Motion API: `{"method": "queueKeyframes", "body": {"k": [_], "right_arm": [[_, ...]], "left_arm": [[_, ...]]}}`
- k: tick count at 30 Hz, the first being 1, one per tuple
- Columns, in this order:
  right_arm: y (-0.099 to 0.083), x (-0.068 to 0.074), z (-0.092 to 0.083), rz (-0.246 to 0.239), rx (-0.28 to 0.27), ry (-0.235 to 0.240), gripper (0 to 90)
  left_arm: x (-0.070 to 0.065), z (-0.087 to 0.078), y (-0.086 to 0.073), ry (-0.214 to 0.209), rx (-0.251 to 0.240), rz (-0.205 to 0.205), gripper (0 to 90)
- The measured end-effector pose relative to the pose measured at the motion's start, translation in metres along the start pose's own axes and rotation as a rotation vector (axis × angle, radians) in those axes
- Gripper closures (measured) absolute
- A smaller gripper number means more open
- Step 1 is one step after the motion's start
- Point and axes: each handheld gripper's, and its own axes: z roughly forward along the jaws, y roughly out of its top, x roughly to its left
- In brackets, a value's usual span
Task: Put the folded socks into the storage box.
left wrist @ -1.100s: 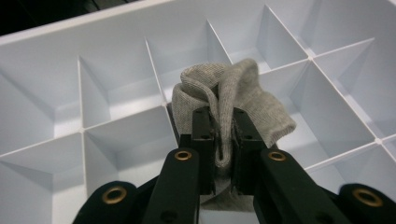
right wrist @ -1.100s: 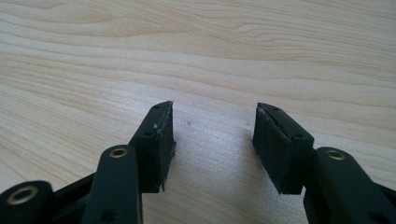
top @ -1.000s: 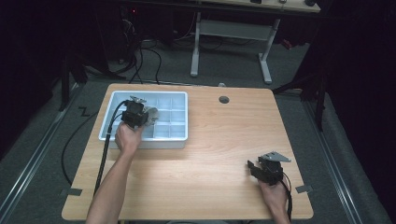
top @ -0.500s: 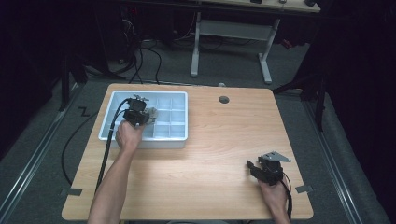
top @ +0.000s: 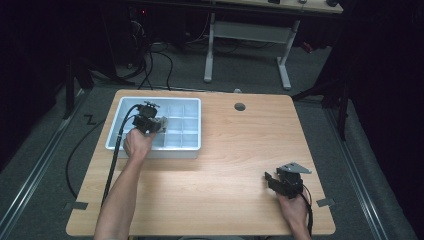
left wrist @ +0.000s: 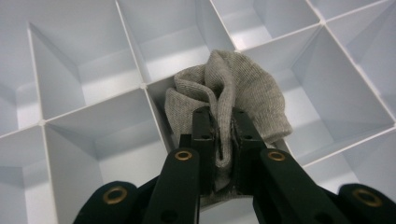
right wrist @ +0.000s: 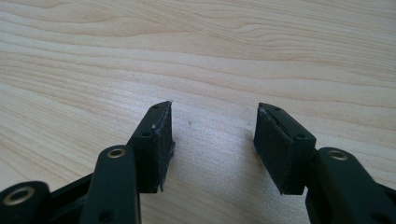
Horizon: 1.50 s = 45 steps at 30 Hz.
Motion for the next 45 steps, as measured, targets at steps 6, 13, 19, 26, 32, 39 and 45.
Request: {"method": "queueKeyframes", "body": {"k": [6, 13, 19, 26, 32, 39, 45], "right_arm": [[0.0, 0.0, 0.0, -0.001, -0.001, 0.0, 46.9], [0.0, 0.0, 0.0, -0.001, -0.001, 0.001, 46.7], [0.0, 0.001, 0.0, 0.001, 0.0, 0.002, 46.7], [0.0, 0.0, 0.0, -0.002, -0.001, 0.002, 46.7], [0.0, 0.0, 0.0, -0.003, -0.001, 0.003, 46.6], [0.0, 0.0, 0.0, -0.005, -0.002, 0.004, 46.7], [0.0, 0.001, 0.0, -0.004, -0.002, 0.006, 46.6]], "left_arm": [[0.002, 0.006, 0.001, 0.022, 0.036, -0.017, 82.8], [0.002, 0.004, 0.002, 0.024, 0.018, -0.025, 74.4], [0.002, -0.001, 0.007, -0.004, -0.03, -0.057, 59.6], [-0.003, -0.005, 0.011, -0.038, -0.074, -0.071, 44.5], [-0.002, 0.003, 0.006, 0.009, -0.047, -0.058, 43.9], [-0.008, 0.011, 0.0, 0.063, -0.002, 0.018, 48.3], [-0.007, 0.011, 0.001, 0.061, 0.014, -0.004, 51.1]]}}
